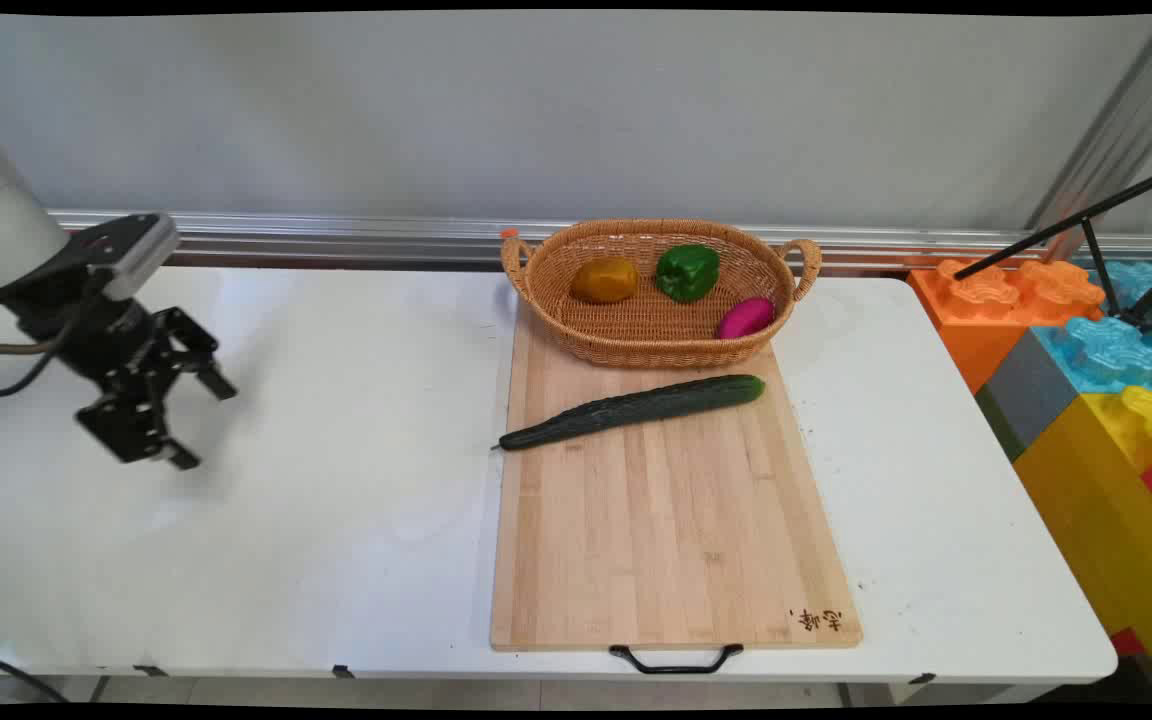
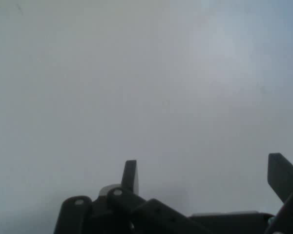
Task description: Pick up the potato from the vegetable basket
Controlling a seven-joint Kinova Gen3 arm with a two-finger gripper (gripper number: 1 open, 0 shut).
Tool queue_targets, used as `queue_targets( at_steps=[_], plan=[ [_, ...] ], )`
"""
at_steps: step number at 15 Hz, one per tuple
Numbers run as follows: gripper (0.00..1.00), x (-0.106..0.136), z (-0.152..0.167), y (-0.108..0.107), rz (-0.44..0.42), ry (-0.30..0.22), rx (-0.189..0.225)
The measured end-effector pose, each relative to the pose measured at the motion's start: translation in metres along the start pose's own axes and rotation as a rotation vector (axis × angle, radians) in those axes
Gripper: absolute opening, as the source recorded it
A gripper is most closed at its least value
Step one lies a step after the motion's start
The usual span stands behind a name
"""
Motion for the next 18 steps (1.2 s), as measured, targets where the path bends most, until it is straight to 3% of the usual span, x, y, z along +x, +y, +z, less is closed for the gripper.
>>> queue_targets(
  at_steps=[5,8,11,14,18],
  plan=[
    [1.00,0.049,0.001,-0.014,-0.083,0.167,0.114],
    [1.00,0.090,0.000,-0.026,-0.115,0.223,0.170],
    [1.00,0.143,0.003,-0.038,-0.124,0.241,0.222],
    [1.00,0.185,0.008,-0.046,-0.118,0.229,0.262],
    [1.00,0.254,0.020,-0.068,-0.119,0.206,0.345]
  ],
)
